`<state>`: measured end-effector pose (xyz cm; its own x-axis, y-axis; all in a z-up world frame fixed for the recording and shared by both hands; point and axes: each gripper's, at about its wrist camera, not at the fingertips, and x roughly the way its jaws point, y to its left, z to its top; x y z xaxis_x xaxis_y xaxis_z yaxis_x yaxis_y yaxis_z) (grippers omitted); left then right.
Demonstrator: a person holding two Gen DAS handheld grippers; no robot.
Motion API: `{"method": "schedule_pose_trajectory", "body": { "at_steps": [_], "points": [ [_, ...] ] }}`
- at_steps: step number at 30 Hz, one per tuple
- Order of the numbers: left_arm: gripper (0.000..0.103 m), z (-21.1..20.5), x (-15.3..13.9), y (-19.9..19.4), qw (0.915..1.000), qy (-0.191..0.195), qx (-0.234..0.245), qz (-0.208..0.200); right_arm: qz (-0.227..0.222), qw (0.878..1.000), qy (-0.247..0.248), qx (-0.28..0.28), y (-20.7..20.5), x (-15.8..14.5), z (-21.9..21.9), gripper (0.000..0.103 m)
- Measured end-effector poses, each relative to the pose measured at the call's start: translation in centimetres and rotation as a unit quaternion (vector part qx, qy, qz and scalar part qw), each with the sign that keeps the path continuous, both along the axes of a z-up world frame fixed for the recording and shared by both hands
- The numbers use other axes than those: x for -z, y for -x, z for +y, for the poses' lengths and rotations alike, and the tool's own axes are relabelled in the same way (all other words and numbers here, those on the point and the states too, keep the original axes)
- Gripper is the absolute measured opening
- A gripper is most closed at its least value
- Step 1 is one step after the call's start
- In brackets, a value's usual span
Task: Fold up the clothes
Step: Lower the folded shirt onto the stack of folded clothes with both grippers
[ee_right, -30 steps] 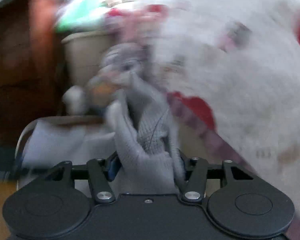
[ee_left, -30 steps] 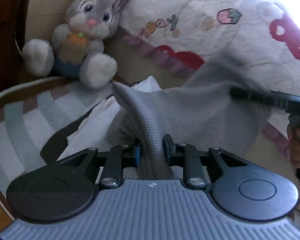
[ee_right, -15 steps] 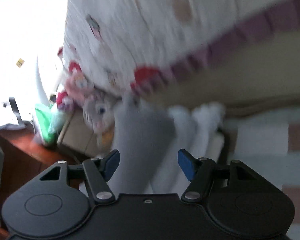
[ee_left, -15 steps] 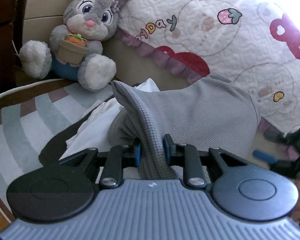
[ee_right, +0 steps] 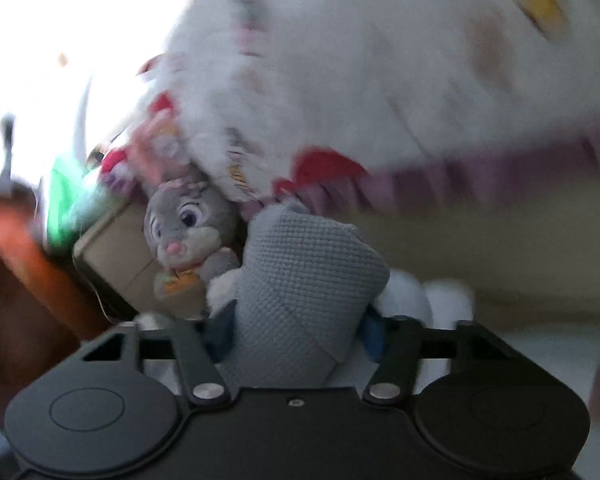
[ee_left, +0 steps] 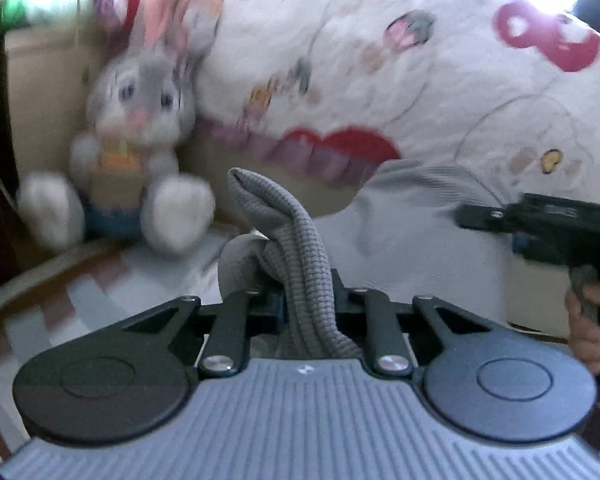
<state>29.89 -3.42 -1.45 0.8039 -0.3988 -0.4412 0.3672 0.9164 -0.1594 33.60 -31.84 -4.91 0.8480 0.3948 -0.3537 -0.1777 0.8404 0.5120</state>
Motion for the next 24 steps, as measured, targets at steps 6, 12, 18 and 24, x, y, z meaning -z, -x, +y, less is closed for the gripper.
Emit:
{"method": "schedule_pose_trajectory", "body": {
  "at_steps": [6,12,18,24],
  "points": [
    [0.017,0.6,-1.4,3.1,0.9964,0.079,-0.002,0.031,-0.043,0.996,-0.057,-0.057,-1.5,-2.1,-0.9,0.048],
    [0.019,0.2,2.9,2.6,0.9905,0.108,-0.034,0.079,0.050,0.997,-0.051,0.020,-2.3,3.0,-2.4,0.053],
    [0.022,1.2,1.7,6.1,0.9900,0.109,-0.086,0.026,0.038,0.994,-0.081,0.055,-0.3,2.3,-2.3,0.048],
    [0.019,1.9,-1.8,6.7,0.9934,0.077,-0.082,-0.021,0.043,0.994,0.044,0.087,1.0,-0.9,-0.1,0.066]
  ]
}}
